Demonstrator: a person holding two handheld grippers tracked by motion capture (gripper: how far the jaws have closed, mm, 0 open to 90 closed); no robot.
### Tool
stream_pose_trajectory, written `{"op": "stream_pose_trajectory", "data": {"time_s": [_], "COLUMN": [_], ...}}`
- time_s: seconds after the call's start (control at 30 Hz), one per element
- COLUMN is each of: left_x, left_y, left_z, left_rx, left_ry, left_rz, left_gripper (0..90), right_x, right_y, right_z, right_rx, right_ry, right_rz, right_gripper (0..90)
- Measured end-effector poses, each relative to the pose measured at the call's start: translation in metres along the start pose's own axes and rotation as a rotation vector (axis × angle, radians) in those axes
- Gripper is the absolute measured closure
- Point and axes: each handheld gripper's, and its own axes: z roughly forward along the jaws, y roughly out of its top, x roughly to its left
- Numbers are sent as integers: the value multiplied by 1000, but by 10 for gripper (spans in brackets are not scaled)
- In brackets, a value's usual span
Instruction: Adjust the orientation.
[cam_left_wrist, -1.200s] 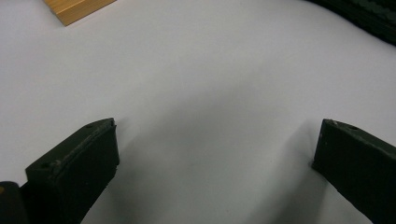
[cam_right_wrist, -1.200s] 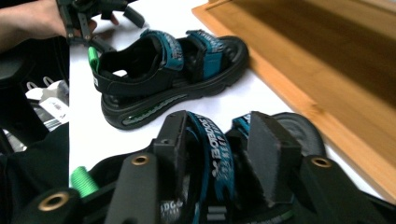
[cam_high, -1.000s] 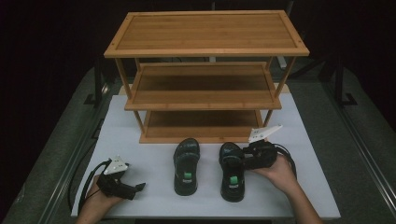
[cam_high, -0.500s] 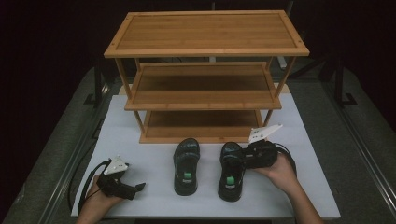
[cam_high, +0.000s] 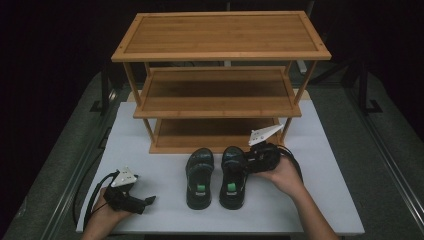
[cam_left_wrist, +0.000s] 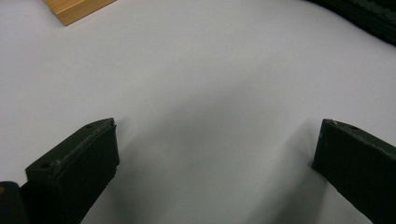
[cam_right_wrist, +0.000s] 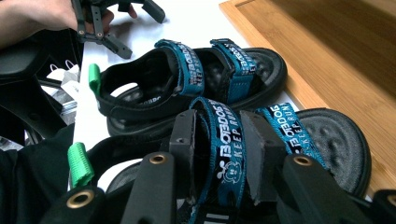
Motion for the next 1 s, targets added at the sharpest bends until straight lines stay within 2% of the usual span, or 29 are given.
{"op": "stream_pose_trajectory", "data": {"time_s": [0.37, 0.5, 0.6, 0.7, 0.77, 0.87, 0.93, 1.0], "left_x": [0, 0, 0, 0, 0, 1, -1, -3], "left_y": [0, 0, 0, 0, 1, 3, 6, 12], "left_z": [0, 0, 0, 0, -1, -2, -5, -7], "left_rx": [3, 3, 3, 1, 4, -7, -22, -36], "left_ry": [0, 0, 1, 1, -1, -30, -40, -43], "left_rz": [4, 4, 4, 3, 3, -12, -3, 2], "left_gripper": [0, 0, 0, 0, 0, 3, 56, 57], "right_x": [-9, -11, -8, -7, -4, 2, 5, 8], "right_y": [11, 10, 10, 10, 11, 10, 9, 7], "right_z": [25, 29, 29, 25, 21, 14, 11, 8], "right_rx": [12, 5, 4, -14, -23, -33, -28, -26], "right_ry": [47, 41, 28, 20, -1, -37, -52, -69], "right_rz": [11, 11, -2, 6, 14, 2, 3, 3], "right_gripper": [668, 666, 651, 580, 532, 471, 459, 451]}}
